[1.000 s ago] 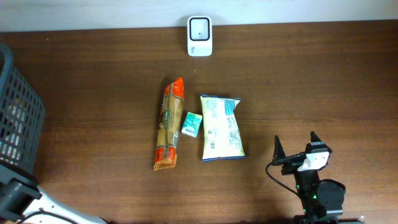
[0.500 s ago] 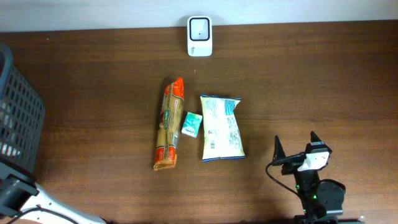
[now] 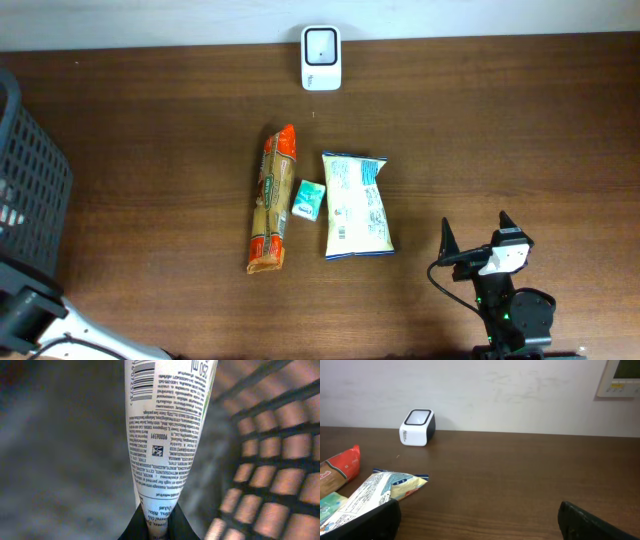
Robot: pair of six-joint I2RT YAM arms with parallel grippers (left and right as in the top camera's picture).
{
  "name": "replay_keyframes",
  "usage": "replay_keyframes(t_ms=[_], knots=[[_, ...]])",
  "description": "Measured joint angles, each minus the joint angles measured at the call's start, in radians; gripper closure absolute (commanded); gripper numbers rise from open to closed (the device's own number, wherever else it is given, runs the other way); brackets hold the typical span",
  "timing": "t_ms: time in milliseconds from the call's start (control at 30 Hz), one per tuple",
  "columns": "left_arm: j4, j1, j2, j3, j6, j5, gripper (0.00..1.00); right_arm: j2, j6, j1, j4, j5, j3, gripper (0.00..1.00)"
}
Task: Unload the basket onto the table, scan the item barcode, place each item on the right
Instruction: 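Reach into the basket and grasp the white tube, then place the white tube left of the spaghetti and withdraw left gripper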
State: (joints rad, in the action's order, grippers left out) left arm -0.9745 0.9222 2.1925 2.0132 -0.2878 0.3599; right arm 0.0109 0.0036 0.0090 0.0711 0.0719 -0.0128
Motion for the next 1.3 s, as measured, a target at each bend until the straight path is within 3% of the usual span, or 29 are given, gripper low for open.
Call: replay_keyframes(t_ms=[233,367,467,600,733,833,933,1167,1200,1233,1267,1300], knots=[[0.118,-0.031,-0.296,0.03,0.195,0.008,1.0,0.0,-0.001,0.0,0.0,0.0,0.0,0.01],[0.156,-0.082,-0.446,0.045,0.252,0.093,1.0,0.0,0.0,0.0,0.0,0.0,0.0,0.01],[0.102,-0.206,-0.507,0.05,0.265,0.196,1.0,0.0,0.0,0.0,0.0,0.0,0.0,0.01],[-0.092,-0.436,-0.513,0.034,0.268,0.228,1.0,0.0,0.0,0.0,0.0,0.0,0.0,0.01],[-0.163,-0.722,-0.499,-0.146,0.25,0.114,1.0,0.0,0.0,0.0,0.0,0.0,0.0,0.01],[-0.058,-0.891,-0.453,-0.399,0.261,0.03,1.0,0.0,0.0,0.0,-0.001,0.0,0.0,0.01],[0.116,-0.967,-0.425,-0.635,0.321,-0.031,1.0,0.0,0.0,0.0,0.0,0.0,0.0,0.01],[0.439,-1.027,-0.425,-0.943,0.506,-0.135,1.0,0.0,0.0,0.0,0.0,0.0,0.0,0.01],[0.46,-1.032,-0.426,-0.959,0.52,-0.142,0.86,0.0,0.0,0.0,0.0,0.0,0.0,0.01],[0.48,-1.038,-0.431,-0.97,0.537,-0.149,0.4,0.0,0.0,0.0,0.0,0.0,0.0,0.01],[0.486,-1.044,-0.434,-0.975,0.543,-0.155,0.07,0.0,-0.001,0.0,0.0,0.0,0.0,0.01],[0.489,-1.048,-0.435,-0.977,0.555,-0.158,0.01,0.0,-0.001,0.0,0.0,0.0,0.0,0.01]])
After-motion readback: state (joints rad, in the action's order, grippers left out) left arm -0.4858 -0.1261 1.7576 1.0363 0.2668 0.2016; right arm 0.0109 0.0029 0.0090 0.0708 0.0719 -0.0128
